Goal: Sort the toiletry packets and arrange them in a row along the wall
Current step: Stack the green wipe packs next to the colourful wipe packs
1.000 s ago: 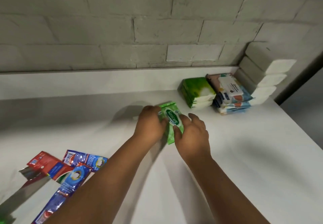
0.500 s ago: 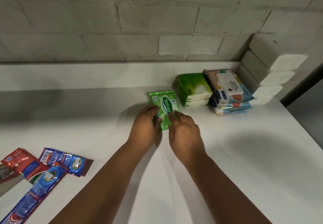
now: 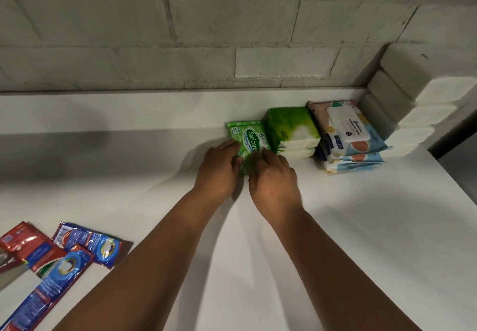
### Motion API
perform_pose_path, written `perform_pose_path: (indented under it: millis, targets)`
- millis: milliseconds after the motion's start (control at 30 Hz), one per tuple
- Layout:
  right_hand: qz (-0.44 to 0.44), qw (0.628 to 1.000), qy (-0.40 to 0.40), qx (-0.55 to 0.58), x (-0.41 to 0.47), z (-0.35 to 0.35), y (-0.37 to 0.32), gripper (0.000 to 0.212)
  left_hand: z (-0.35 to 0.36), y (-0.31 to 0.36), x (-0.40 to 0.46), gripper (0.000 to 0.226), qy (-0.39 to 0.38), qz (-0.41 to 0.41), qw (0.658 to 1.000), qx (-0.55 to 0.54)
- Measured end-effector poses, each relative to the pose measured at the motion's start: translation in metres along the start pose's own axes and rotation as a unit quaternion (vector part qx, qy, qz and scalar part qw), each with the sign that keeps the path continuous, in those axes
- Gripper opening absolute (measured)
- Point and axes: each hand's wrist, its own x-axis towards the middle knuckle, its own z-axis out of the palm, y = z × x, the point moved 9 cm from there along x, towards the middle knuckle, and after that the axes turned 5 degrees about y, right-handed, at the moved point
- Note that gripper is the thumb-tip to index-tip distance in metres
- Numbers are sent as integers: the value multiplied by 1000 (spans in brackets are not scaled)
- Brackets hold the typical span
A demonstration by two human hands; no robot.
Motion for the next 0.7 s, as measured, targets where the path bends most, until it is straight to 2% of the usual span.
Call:
perform_pose_path:
  millis: [200, 333, 500, 700]
  targets:
    - [8, 1000, -6, 0, 4, 5, 0, 43, 0, -5, 2, 40, -4, -13, 1000, -15]
    - [7, 1000, -13, -4, 2, 5, -3, 42, -1, 2, 2, 42, -38, -10, 999, 3]
    - [3, 999, -27, -29, -3, 2, -7, 50, -13, 9, -8, 45, -78, -27, 997, -11]
    - [-30, 999, -27, 17, -19, -20, -55, 46, -69, -5, -47, 48, -26, -70, 997, -19]
